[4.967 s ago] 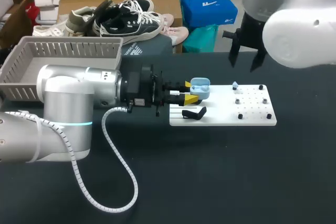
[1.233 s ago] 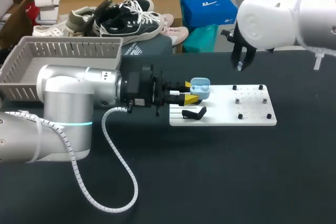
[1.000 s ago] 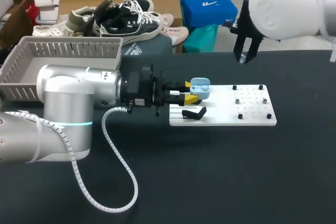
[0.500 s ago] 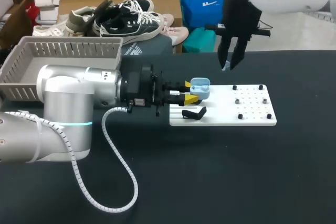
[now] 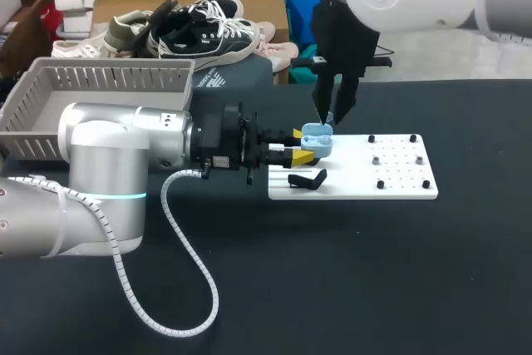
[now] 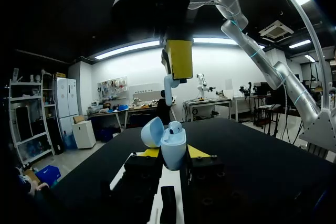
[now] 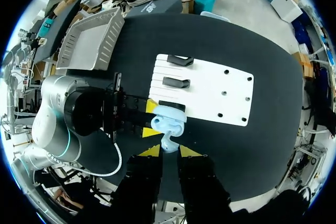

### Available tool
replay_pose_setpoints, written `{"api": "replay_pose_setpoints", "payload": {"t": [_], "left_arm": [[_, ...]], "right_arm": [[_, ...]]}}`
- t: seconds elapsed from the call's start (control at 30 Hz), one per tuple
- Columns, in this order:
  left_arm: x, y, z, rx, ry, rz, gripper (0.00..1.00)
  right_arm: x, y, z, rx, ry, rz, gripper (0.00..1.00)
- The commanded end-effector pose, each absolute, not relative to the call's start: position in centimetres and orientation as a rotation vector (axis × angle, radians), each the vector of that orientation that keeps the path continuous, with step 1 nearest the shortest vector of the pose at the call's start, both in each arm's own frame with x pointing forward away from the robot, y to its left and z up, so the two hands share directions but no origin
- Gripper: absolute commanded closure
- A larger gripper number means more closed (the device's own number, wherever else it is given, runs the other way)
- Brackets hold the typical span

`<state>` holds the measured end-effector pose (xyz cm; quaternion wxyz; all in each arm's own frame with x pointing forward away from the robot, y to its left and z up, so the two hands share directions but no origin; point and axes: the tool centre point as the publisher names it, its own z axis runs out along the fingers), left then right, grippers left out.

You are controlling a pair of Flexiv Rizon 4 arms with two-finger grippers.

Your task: Pick up each earbud case from the left stands, insert the matching earbuds, close the lid, and place the case in the box.

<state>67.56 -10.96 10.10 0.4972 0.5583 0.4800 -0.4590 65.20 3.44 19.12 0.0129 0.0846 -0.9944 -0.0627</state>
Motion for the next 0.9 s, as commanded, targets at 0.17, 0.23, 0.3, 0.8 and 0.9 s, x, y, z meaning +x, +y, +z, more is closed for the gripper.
{"api": "replay_pose_setpoints", "payload": {"t": [0.17, 0.23, 0.3, 0.8, 0.9], "left_arm": [[67.6, -11.1, 10.0, 1.350, 1.162, -1.109, 1.00], [67.6, -11.1, 10.0, 1.350, 1.162, -1.109, 1.00], [67.6, -11.1, 10.0, 1.350, 1.162, -1.109, 1.00], [67.6, -11.1, 10.0, 1.350, 1.162, -1.109, 1.00], [67.6, -11.1, 10.0, 1.350, 1.162, -1.109, 1.00]], "right_arm": [[64.5, 4.3, 18.6, 0.293, -3.122, -0.163, 1.00], [64.3, 4.4, 18.4, 0.304, -3.124, -0.153, 1.00], [64.3, 4.5, 18.3, 0.305, -3.126, -0.149, 1.00], [64.4, 5.2, 17.7, 0.299, -3.117, -0.192, 1.00], [64.4, 5.2, 17.7, 0.299, -3.117, -0.192, 1.00]]}}
